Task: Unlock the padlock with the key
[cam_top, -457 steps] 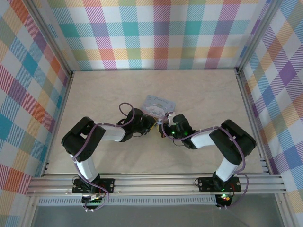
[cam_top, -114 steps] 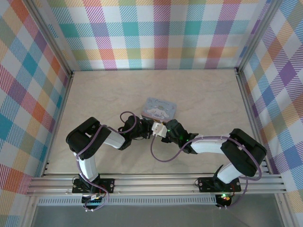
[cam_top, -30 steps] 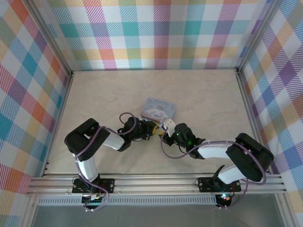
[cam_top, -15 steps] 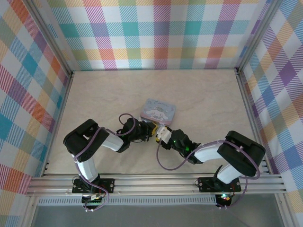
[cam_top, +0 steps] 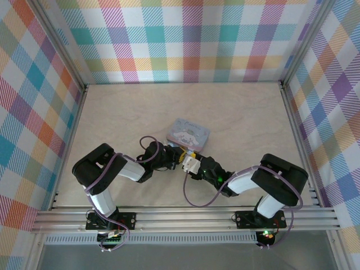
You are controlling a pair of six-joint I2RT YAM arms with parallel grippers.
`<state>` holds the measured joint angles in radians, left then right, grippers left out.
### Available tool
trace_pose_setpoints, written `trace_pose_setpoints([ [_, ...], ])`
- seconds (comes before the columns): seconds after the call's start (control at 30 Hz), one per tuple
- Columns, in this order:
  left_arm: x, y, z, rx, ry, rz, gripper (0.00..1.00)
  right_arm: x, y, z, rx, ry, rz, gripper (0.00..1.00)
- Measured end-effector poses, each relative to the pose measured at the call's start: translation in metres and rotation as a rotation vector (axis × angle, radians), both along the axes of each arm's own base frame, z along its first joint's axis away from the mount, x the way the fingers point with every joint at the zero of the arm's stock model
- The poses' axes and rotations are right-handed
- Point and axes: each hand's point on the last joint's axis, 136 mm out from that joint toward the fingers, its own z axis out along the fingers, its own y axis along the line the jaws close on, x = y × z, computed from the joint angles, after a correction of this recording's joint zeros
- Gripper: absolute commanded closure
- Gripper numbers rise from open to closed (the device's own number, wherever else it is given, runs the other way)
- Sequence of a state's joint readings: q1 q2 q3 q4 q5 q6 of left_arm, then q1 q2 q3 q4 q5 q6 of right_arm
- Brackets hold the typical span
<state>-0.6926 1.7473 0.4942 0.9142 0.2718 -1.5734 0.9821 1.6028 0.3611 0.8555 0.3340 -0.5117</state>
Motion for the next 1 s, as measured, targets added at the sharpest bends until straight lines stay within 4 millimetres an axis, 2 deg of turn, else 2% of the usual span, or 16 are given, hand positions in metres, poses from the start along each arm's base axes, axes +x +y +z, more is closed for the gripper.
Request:
trace_pose_setpoints([
  [0.33, 0.000, 0.000, 0.000, 0.008, -0.008, -0.005, 1.00, 0.004, 0.011, 0.003, -0.009, -0.054, 0.015, 0.56],
  [1.0, 0.001, 0.003, -0.001, 0.027, -0.014, 0.011, 1.00, 0.017, 0.014, 0.012, 0.008, -0.106, -0.037, 0.92],
])
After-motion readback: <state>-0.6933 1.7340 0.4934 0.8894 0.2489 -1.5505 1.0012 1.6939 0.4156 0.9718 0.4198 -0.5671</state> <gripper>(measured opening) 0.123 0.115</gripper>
